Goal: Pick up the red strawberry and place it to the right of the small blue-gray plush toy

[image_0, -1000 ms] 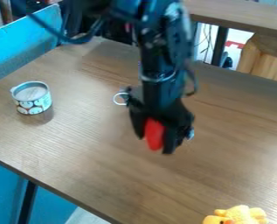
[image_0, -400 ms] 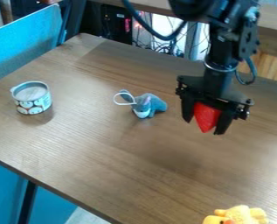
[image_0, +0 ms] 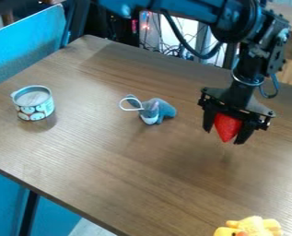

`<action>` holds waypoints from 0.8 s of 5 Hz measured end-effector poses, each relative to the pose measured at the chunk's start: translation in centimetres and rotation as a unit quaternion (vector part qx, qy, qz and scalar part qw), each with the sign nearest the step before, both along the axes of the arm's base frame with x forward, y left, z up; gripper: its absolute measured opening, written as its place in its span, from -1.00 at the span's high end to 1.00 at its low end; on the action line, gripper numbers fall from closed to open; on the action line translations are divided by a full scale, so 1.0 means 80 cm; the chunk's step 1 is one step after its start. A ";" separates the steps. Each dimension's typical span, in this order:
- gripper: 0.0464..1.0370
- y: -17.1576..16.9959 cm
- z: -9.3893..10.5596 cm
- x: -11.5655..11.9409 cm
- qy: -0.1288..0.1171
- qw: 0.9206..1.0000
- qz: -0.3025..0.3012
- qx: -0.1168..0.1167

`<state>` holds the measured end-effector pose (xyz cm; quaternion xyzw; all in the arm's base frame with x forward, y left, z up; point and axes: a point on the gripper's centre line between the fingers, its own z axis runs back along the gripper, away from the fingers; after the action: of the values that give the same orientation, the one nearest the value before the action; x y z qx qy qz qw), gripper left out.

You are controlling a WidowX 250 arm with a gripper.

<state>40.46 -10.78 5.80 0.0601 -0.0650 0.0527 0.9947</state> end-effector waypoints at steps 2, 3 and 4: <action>-0.59 0.041 -0.023 0.028 0.030 0.997 0.062 0.033; -0.59 0.059 -0.035 0.026 0.032 0.996 0.075 0.037; -0.59 0.065 -0.037 0.019 0.036 0.996 0.078 0.019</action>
<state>42.01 -5.55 2.81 0.0857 -0.0250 0.1263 0.9880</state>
